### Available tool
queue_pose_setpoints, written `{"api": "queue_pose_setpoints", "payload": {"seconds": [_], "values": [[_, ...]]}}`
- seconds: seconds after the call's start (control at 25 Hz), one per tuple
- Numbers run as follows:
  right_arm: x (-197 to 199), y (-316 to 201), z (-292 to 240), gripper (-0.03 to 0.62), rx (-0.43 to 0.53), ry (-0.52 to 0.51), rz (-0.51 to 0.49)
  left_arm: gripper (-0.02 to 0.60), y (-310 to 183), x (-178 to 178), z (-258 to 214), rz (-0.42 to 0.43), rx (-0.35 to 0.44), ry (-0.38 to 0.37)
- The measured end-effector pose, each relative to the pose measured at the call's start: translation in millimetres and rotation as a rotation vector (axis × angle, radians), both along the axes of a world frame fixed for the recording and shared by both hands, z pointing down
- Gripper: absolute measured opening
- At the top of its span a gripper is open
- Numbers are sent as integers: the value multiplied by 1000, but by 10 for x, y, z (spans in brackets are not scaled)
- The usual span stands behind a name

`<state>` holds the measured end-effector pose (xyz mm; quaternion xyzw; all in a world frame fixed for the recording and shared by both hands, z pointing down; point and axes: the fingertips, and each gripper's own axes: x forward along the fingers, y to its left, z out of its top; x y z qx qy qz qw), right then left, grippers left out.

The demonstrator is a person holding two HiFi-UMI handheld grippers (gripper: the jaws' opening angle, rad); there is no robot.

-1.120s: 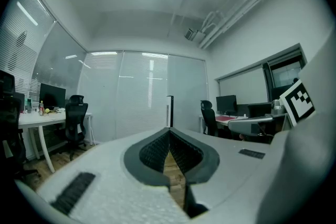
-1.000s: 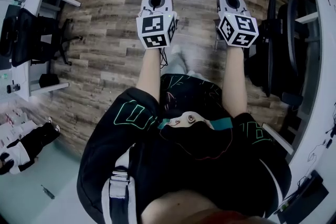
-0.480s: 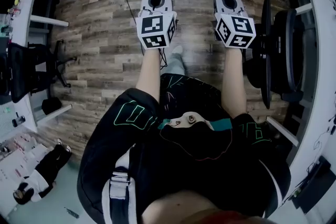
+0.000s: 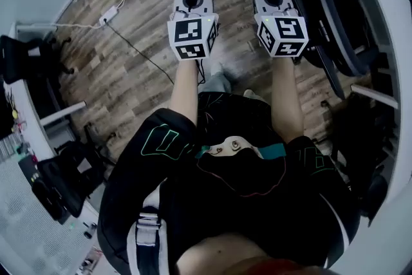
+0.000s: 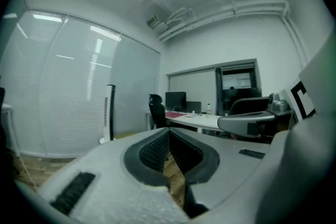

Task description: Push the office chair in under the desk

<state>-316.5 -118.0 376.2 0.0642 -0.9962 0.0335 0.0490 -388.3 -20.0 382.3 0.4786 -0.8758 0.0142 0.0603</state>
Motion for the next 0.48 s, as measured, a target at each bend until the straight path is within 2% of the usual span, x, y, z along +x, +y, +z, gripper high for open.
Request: {"api": "queue_pose_setpoints", "payload": {"seconds": [0.12, 0.24, 0.48], "values": [[239, -324, -81, 5, 26, -8, 126, 9, -619, 119, -13, 170, 20, 11], [455, -537, -142, 5, 46, -16, 204, 9, -1173, 305, -25, 305, 36, 23], [839, -533, -280, 5, 42, -76, 249, 9, -1844, 1008, -23, 586, 20, 19]]}}
